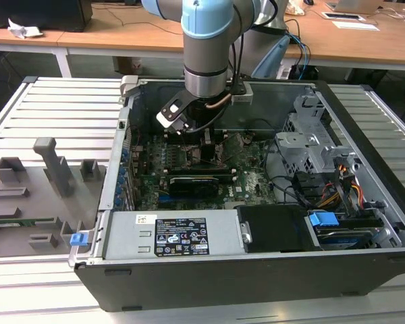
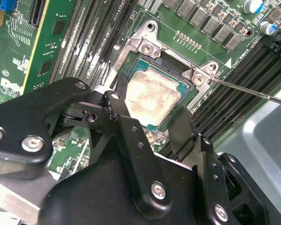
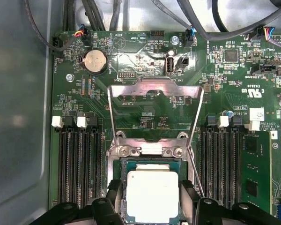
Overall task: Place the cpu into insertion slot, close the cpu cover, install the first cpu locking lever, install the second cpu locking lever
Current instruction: 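Place the cpu into insertion slot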
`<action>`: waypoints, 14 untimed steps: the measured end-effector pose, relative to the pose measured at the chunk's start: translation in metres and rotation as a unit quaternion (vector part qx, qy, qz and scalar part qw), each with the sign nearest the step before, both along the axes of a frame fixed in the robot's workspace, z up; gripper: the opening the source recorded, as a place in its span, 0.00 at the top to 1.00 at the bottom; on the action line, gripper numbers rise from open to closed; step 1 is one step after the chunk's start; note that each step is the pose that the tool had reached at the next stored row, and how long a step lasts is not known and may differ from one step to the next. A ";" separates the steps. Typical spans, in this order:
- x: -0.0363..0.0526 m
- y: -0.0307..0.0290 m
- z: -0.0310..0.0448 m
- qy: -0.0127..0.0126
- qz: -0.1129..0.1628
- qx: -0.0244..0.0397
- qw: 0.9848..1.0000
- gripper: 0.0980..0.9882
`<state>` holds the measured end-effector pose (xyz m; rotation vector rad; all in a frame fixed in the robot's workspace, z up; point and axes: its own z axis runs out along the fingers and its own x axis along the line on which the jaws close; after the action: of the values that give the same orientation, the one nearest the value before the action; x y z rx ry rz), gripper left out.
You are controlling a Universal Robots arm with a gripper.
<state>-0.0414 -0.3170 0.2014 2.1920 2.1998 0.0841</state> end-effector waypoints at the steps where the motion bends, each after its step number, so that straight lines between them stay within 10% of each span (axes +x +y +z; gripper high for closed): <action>1: 0.0000 0.0002 -0.0002 0.000 0.000 0.000 1.000 0.42; 14: 0.0000 0.0012 -0.0013 0.000 0.000 0.000 1.000 0.42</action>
<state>-0.0414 -0.3157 0.2001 2.1924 2.2001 0.0848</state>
